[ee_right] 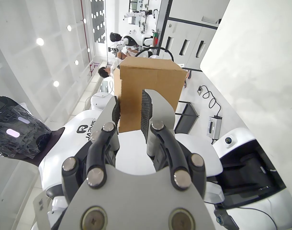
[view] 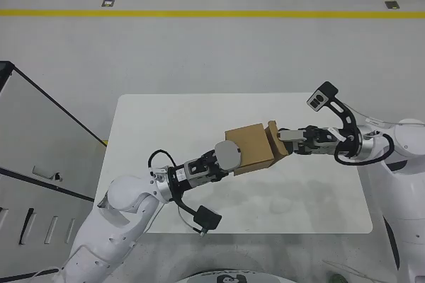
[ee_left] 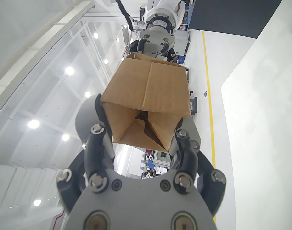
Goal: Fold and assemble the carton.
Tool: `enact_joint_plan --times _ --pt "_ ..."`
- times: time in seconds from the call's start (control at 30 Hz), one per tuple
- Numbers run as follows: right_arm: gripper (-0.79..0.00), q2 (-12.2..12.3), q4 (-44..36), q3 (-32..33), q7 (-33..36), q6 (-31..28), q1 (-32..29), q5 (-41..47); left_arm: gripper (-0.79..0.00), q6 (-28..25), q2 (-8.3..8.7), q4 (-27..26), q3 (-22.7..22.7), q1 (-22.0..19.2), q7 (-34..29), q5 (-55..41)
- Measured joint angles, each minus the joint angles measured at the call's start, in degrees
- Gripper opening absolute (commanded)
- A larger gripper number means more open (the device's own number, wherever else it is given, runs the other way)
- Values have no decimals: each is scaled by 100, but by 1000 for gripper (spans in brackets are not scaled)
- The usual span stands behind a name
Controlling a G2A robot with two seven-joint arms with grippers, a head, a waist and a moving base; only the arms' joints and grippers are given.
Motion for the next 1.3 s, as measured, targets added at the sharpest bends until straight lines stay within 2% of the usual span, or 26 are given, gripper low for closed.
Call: enact_joint_plan --times 1.3 --pt "-671 139 161 -363 3 63 252 -9 -785 -13 104 84 153 -134 -46 -120"
